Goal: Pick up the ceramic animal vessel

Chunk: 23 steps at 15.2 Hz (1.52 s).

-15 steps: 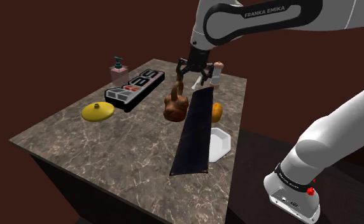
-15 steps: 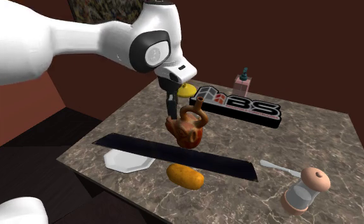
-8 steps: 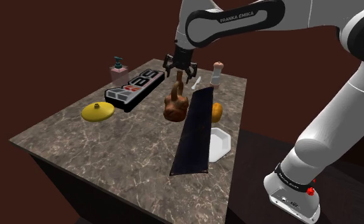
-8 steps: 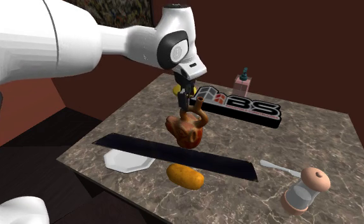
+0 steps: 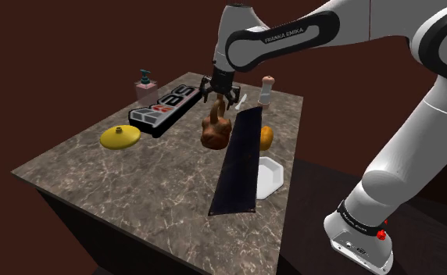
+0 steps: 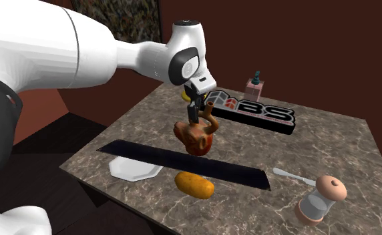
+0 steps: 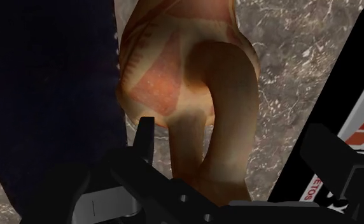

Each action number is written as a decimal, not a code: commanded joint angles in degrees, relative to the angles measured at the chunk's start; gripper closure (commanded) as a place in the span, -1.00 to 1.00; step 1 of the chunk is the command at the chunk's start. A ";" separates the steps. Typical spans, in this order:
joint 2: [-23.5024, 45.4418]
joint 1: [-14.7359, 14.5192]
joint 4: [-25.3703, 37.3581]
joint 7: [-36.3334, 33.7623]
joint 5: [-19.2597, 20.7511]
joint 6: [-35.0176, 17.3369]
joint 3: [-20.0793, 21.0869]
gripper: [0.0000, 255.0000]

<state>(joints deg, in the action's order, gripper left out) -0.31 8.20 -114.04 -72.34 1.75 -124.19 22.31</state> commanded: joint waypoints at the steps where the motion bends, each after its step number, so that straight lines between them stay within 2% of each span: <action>1: 0.16 -0.01 -0.17 -0.06 0.08 -0.34 0.01 1.00; 10: 0.07 0.00 -0.19 -0.03 0.04 -0.28 0.00 1.00; 23: -1.53 0.11 8.13 0.74 -0.83 9.51 -0.14 1.00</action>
<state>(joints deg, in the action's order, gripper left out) -1.68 8.32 -106.70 -71.62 0.98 -115.48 22.16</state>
